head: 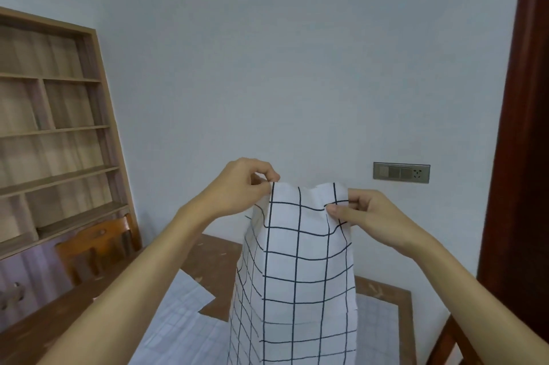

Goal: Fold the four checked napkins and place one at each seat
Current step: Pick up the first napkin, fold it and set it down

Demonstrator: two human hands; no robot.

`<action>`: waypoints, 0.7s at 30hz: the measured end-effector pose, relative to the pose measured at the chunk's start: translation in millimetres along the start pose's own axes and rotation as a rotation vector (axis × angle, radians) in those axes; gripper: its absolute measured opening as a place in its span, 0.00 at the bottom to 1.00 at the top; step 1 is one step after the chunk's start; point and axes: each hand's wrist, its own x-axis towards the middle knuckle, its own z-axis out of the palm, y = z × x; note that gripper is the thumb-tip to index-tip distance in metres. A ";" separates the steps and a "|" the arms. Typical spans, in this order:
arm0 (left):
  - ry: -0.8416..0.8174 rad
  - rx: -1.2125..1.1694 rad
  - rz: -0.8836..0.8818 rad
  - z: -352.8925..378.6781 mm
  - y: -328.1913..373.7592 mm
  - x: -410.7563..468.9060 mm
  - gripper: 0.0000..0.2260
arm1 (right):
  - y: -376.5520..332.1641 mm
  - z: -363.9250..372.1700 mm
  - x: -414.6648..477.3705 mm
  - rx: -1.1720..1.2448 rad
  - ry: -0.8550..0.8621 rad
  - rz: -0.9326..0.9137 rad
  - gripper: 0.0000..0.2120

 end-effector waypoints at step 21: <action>0.068 -0.398 0.070 -29.3 -8.2 -26.9 0.18 | 18.8 47.4 20.7 0.244 0.085 -0.034 0.10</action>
